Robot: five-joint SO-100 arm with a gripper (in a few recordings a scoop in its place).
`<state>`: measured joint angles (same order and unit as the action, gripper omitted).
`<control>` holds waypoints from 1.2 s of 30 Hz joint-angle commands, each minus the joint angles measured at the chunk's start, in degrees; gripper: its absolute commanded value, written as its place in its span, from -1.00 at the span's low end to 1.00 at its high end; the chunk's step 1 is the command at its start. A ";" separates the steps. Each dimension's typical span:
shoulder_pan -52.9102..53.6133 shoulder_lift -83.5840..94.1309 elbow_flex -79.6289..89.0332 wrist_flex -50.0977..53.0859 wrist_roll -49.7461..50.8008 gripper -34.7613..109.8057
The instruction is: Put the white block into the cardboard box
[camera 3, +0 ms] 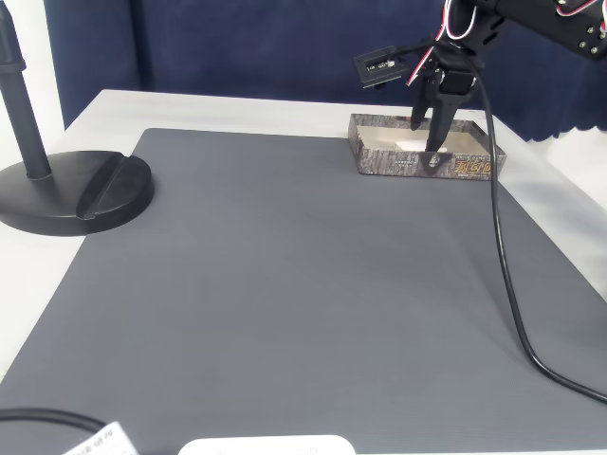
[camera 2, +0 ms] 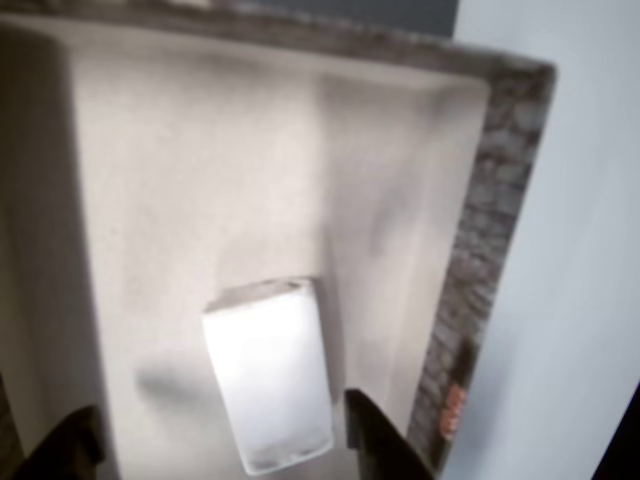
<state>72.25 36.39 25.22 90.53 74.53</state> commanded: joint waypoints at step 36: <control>-21.97 55.02 46.23 1.23 -40.34 -0.54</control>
<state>53.70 83.23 67.32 92.46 40.17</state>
